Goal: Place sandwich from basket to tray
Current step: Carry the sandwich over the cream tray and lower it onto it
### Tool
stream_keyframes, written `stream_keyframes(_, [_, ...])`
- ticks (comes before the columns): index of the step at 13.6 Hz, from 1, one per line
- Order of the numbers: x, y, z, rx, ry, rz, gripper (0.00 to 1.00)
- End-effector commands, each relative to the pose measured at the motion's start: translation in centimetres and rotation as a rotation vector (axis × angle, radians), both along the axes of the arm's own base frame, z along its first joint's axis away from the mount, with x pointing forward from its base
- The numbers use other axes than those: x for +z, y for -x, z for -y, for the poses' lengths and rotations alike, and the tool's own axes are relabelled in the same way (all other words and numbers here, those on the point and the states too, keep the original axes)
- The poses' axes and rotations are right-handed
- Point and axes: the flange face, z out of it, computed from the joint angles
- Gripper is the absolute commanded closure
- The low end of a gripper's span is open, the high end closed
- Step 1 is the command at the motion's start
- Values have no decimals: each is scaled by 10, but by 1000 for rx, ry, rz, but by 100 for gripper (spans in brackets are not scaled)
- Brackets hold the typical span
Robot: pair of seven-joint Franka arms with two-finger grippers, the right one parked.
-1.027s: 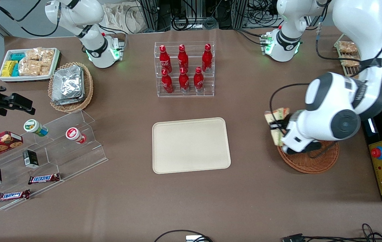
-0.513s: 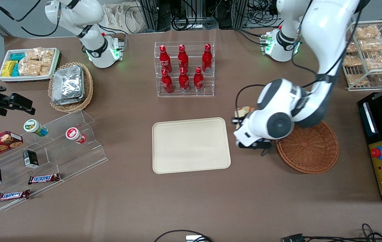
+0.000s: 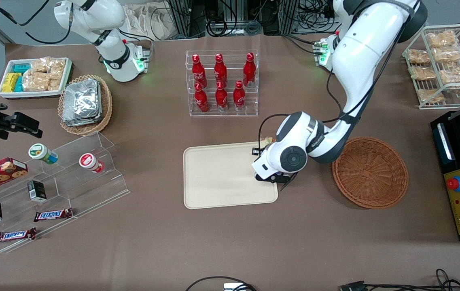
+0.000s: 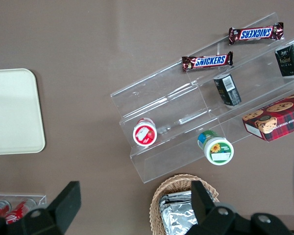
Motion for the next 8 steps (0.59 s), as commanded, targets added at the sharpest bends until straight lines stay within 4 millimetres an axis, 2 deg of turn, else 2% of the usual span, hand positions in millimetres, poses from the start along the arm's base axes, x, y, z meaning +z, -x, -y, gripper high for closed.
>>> stream_keyframes(1, [-13,-2,18,-1,15,30,69])
stream_keyframes(5, [-29,-5,18,15,30,48,64])
stream_keyframes(6, [-28,-5,18,17,31,48,55])
stream_keyframes(7, [-28,-5,18,17,31,48,41])
stream_keyframes(8, [-28,-7,17,20,31,50,19])
